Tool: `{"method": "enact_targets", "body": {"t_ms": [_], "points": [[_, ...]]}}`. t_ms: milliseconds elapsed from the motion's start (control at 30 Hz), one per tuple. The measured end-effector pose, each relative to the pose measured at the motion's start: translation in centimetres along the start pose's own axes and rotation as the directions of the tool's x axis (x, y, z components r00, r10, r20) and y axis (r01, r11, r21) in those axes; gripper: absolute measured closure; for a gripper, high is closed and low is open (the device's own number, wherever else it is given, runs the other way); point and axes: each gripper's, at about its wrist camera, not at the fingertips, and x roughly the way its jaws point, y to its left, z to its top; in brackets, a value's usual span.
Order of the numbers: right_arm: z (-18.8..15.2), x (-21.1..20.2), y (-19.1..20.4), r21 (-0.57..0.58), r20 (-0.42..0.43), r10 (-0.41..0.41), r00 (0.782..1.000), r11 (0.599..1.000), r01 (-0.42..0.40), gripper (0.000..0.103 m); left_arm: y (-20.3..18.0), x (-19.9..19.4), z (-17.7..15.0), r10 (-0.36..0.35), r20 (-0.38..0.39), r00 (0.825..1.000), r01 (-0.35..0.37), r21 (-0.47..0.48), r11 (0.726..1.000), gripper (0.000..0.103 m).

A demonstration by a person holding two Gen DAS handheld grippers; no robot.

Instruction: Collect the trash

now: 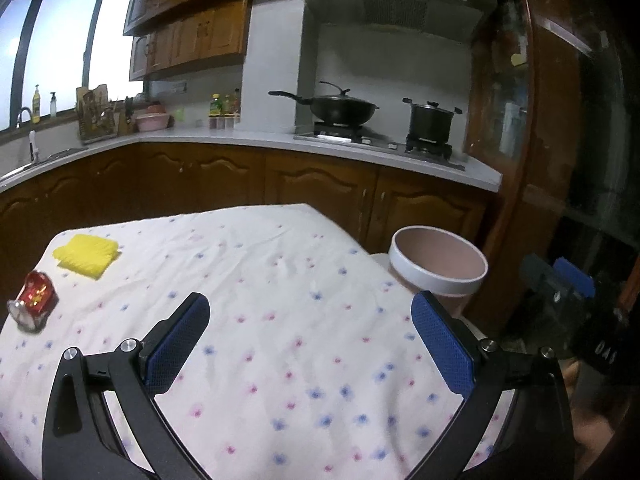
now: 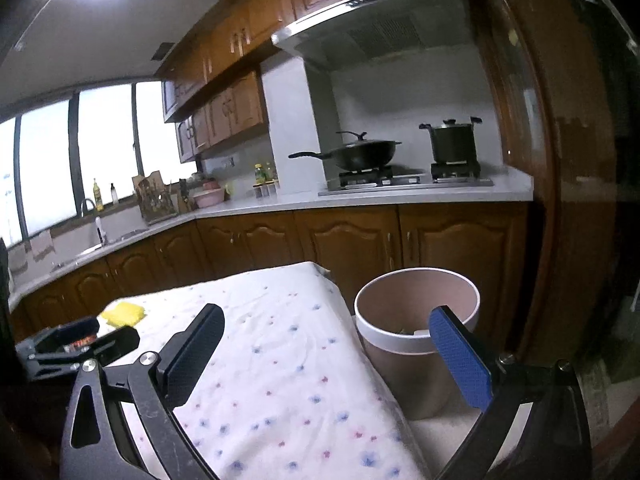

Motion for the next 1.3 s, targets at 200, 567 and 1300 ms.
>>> {"method": "enact_targets", "body": {"t_ms": [200, 567, 1300], "points": [[-2.9, 0.3, 1.1, -0.024, -0.042, 0.002, 0.999, 1.000, -0.003, 0.000, 1.6, -1.1, -2.3, 0.030, 0.007, 1.000, -0.029, -0.036, 0.999, 0.000], [-6.0, -0.3, 2.7, -0.039, -0.062, 0.026, 0.998, 0.999, -0.029, 0.000, 3.0, -2.2, -5.0, 0.119, 0.010, 0.993, -0.118, -0.053, 0.992, 0.000], [-8.0, -0.8, 3.5, -0.029, -0.036, 0.063, 0.997, 0.998, -0.065, 0.000, 3.1, -4.1, -7.0, 0.215, 0.052, 0.975, -0.212, -0.051, 0.976, 0.000]]}}
